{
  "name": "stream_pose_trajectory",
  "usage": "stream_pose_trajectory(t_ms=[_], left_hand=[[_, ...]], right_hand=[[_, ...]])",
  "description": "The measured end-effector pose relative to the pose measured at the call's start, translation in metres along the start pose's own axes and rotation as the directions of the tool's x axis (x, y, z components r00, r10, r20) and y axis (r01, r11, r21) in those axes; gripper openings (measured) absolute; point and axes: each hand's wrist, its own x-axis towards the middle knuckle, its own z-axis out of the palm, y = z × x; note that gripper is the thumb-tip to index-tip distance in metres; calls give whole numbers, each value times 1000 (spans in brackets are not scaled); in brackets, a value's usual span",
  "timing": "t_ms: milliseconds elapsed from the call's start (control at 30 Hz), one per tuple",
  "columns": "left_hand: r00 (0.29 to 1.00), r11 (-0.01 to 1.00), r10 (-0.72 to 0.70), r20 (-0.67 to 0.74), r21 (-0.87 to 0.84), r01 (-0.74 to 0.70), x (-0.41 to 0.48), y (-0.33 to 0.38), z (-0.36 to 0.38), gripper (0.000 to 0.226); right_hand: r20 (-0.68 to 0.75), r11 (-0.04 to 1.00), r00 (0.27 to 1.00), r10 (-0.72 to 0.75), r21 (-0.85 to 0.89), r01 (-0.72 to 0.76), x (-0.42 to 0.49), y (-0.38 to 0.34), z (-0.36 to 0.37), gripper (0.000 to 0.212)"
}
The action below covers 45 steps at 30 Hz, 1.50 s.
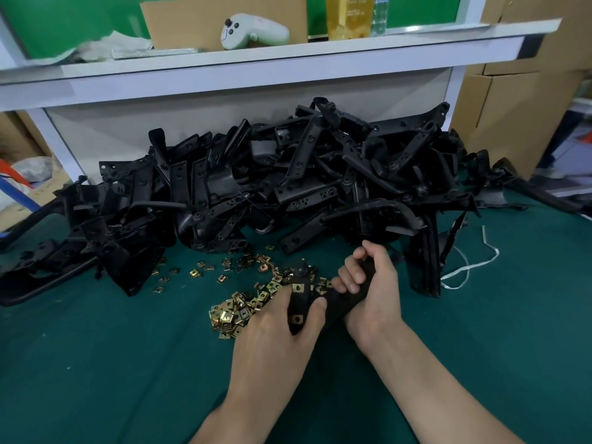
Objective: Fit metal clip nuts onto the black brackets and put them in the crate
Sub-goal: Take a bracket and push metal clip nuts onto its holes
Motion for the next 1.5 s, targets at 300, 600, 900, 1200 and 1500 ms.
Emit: stream_pose_trajectory(t_ms=[300, 600, 900, 1200, 1500], left_hand=[[999, 997, -25, -37, -74, 22, 3, -6, 1, 38], [999, 998, -29, 25, -63, 30, 2, -3, 1, 41], [994, 994, 105, -20, 42, -104, -1, -6, 2, 39], [977, 988, -56, -208, -151, 25, 19, -21, -15, 23], [962, 913, -143, -234, -407, 36, 26, -22, -29, 26]], right_hand=[[-5, 1000, 1000, 4, 12, -4, -1, 0, 2, 35], [-69, 993, 998, 4, 117, 4, 2, -6, -4, 30], [-76, 985, 997, 24, 174, -10, 4, -9, -5, 31], [159, 989, 979, 125, 62, -136, -2, -10, -2, 23], [246, 945, 921, 301, -204, -254, -4, -33, -6, 30]])
